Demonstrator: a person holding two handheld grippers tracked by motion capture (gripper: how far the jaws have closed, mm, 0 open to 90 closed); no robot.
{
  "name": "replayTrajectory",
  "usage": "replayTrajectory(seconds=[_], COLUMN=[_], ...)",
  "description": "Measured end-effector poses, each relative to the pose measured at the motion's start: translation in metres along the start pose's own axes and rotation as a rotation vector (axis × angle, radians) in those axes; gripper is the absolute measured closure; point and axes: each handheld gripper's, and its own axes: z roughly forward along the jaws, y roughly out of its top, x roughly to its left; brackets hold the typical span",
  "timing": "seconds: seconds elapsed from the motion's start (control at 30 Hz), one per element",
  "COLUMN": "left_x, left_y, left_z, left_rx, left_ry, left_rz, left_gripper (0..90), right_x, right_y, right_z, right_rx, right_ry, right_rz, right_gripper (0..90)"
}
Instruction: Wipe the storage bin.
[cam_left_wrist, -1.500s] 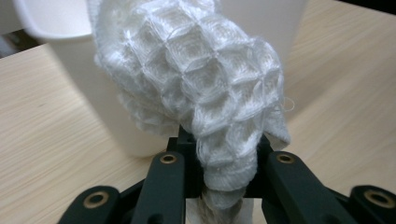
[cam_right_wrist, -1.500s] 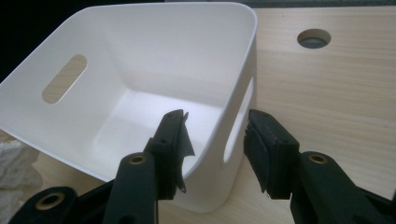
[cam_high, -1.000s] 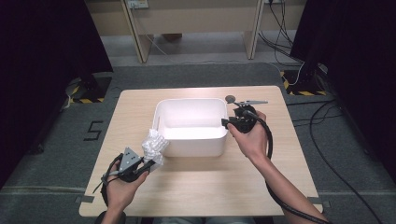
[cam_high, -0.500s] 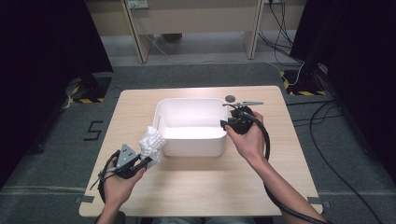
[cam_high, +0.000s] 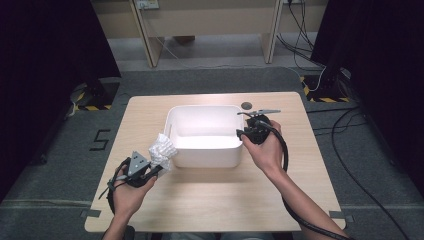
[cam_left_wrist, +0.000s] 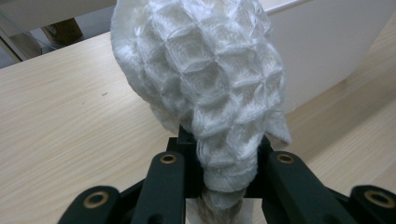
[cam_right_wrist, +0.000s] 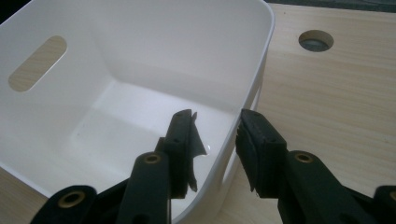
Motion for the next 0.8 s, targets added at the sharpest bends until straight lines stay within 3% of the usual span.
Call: replayTrajectory(seconds=[0.2,0.53,0.8], left_x=[-0.003,-0.01,-0.016], left_y=[0.007,0.009,0.011], left_z=[0.008,0.015,0.017], left_rx=[0.022,0.048,0.05], left_ry=[0.02,-0.004,-0.024], left_rz=[0.023,0.03,0.038], left_gripper=[74.9,74.9,74.8], right_x=[0.001,0.002,0.0], right_y=[-0.001,-0.003,0.001], right_z=[0.002,0.007,0.01], right_rx=[0.004,0.027,0.024], right_ry=[-0.019,-0.034,-0.075], right_rz=[-0.016,-0.043,-0.066], right_gripper=[67.9,70.0,72.6])
